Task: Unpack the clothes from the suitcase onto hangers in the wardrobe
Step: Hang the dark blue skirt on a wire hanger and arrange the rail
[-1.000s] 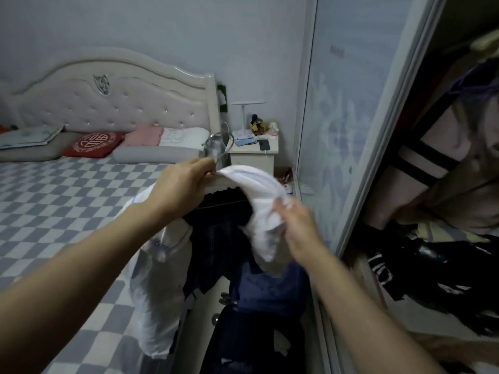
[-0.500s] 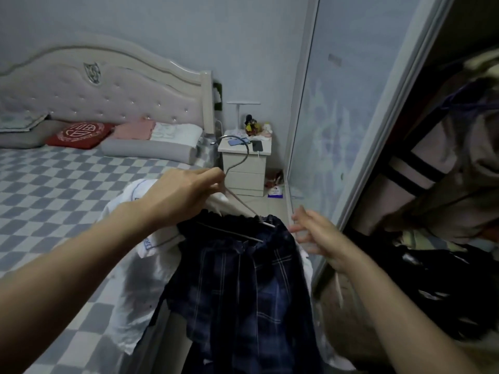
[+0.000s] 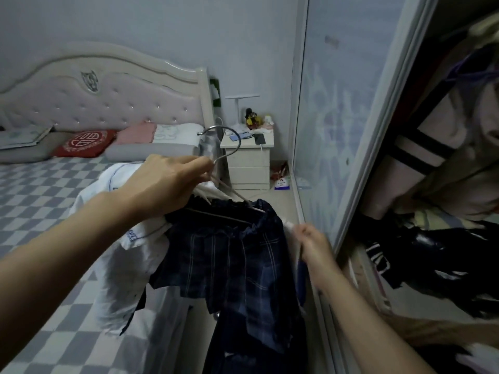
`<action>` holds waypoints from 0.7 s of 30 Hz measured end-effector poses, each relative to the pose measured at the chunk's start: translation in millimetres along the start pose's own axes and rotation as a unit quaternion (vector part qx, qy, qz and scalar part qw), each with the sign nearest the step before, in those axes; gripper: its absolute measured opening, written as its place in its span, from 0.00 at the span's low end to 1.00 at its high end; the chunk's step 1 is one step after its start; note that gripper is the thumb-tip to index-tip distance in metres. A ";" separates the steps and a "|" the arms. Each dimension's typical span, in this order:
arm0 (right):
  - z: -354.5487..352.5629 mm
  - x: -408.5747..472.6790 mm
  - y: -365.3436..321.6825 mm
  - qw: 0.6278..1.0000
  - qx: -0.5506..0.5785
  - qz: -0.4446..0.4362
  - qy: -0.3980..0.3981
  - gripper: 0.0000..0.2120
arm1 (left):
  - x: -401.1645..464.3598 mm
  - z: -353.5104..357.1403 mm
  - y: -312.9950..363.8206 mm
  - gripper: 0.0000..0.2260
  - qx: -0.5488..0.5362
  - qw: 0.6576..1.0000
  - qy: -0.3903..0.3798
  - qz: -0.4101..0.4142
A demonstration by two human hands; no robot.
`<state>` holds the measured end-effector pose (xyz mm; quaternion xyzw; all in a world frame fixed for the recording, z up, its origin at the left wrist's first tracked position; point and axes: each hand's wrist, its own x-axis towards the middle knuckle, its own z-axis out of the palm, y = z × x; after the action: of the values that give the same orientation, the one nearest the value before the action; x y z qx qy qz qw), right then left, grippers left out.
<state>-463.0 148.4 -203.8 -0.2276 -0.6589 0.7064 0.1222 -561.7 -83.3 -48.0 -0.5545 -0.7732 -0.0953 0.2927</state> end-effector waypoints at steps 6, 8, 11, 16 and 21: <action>-15.9 -0.4 -107.5 0.924 -0.065 -0.336 0.168 0.07 | -0.9 3.2 -4.8 0.03 0.064 0.998 -0.004 -0.023; -7.0 -27.7 -117.3 0.892 -0.124 -0.398 0.176 0.05 | 3.2 9.6 -1.9 0.02 0.082 0.996 0.009 -0.046; 13.3 -67.9 -105.1 0.892 -0.273 -0.361 -0.023 0.12 | 16.3 17.0 2.0 0.03 0.085 0.992 0.054 -0.076; -12.1 -90.5 -128.2 0.811 -0.349 -0.460 0.095 0.19 | 41.5 24.7 13.0 0.03 0.017 0.991 0.126 -0.050; -35.4 -74.2 -163.4 0.753 -0.500 -0.417 0.101 0.20 | 80.0 33.7 45.9 0.04 -0.082 0.982 0.167 0.023</action>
<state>-402.4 161.0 -31.7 -0.0292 -0.9316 0.1283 0.3389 -548.6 13.6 -38.8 -0.5707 -0.6897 -0.2431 0.3734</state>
